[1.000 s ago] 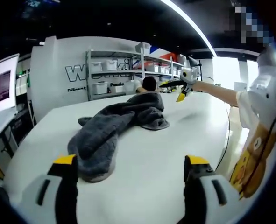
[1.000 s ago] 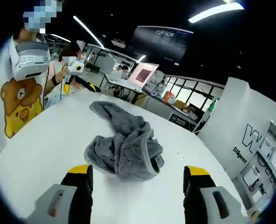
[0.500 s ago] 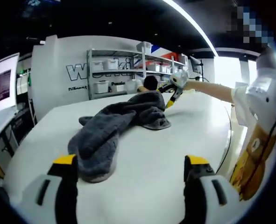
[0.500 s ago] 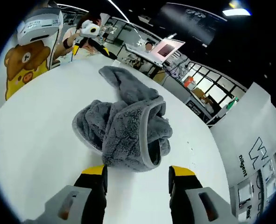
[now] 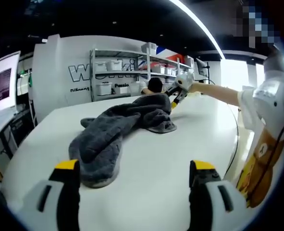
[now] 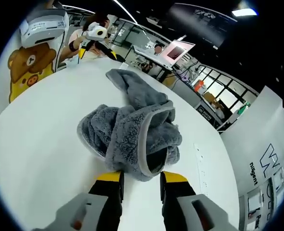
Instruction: Fold the towel on the table until its edges align and the towel forms a compact rectangular stack.
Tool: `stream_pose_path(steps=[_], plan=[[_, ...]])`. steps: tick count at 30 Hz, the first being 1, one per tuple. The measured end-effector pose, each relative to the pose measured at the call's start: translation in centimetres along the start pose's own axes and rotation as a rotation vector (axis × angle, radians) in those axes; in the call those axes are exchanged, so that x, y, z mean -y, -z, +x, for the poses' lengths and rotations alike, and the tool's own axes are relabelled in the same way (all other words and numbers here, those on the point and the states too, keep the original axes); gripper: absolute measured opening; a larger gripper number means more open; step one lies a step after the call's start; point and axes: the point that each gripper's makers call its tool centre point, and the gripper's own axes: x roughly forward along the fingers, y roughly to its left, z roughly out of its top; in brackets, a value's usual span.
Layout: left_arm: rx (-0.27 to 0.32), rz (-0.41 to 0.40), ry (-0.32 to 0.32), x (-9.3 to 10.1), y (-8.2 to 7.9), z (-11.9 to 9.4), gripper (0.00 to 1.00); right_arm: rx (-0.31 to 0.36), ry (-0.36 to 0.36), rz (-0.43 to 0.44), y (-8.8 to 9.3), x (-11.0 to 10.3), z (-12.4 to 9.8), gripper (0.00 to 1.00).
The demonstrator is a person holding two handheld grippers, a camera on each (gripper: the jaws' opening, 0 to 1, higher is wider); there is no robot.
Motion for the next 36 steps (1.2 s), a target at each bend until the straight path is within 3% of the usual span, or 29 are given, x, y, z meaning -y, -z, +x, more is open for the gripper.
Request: stream_pose_path(steps=[10,23,29,36], plan=[[0.002,-0.003,0.008,0.1,0.1,0.0,0.99,-0.002,-0.012,0.019,-0.4,-0.5,-0.8,0.06],[0.011,0.001,0.013,0.3,0.0,-0.3,0.99,0.057,0.059,0.011,-3.1,0.6,-3.5,0.02],[0.019,0.005,0.021,0.6,-0.2,-0.4,0.99,0.098,0.155,0.003,-4.7,2.2,-5.9,0.01],[0.021,0.007,0.027,0.9,-0.2,-0.4,0.99,0.184,0.344,-0.020,-7.7,5.4,-10.5,0.01]])
